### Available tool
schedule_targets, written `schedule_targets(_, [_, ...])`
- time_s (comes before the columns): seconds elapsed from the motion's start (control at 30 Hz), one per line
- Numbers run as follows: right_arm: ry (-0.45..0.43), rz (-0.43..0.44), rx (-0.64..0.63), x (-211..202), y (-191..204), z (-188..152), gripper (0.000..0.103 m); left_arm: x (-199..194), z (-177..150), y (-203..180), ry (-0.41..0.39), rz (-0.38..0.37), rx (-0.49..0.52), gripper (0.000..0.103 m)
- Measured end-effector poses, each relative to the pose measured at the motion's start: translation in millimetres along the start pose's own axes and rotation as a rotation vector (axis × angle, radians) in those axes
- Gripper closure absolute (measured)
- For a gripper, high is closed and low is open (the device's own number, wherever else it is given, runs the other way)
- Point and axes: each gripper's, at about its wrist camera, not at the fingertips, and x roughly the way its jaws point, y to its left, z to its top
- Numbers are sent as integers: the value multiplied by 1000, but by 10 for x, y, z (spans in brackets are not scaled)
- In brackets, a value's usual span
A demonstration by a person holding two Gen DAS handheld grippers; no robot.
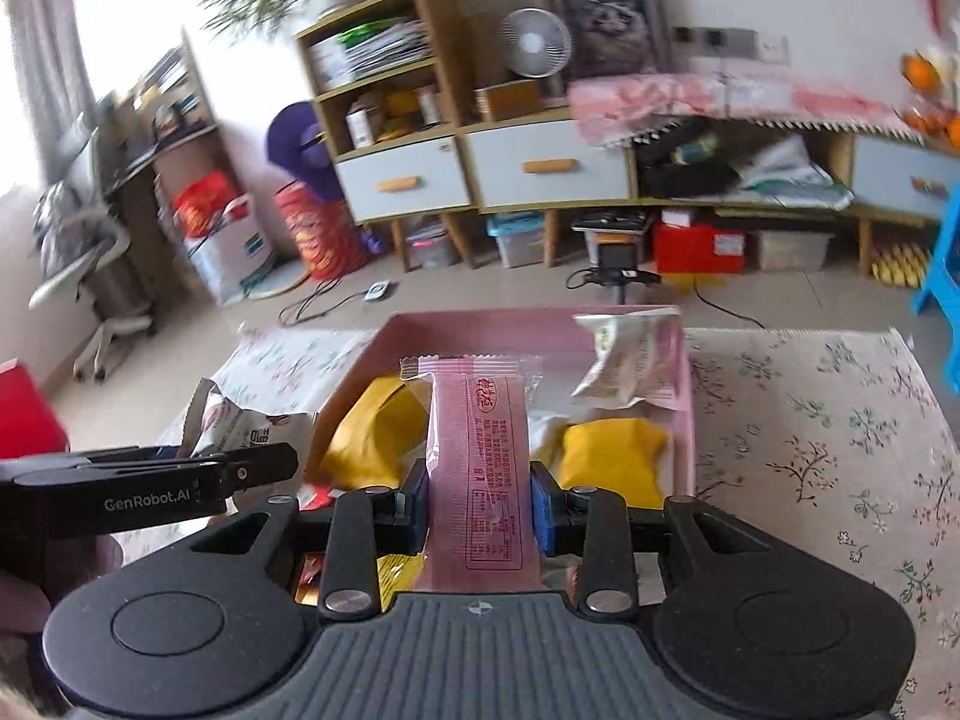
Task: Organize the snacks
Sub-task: 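Carry the pink bar and nut-print bag over the tray box and open both tools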
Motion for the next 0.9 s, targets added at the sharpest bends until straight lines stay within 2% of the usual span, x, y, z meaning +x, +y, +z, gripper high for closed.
schedule_targets(0.13, [-19,21,66,90,-98,79,81,182,101,-93,2,-3,18,50])
schedule_targets(0.37, [-29,57,146,352,-221,209,81,500,228,-312,-10,69,122,50])
schedule_targets(0.63, [-40,48,149,572,-301,237,81,773,340,-300,-15,129,123,50])
schedule_targets(0.77, [-35,39,152,625,-349,249,81,826,366,-234,-31,122,90,49])
schedule_targets(0.9, [-49,29,132,593,-359,250,76,800,362,-188,-73,113,79,44])
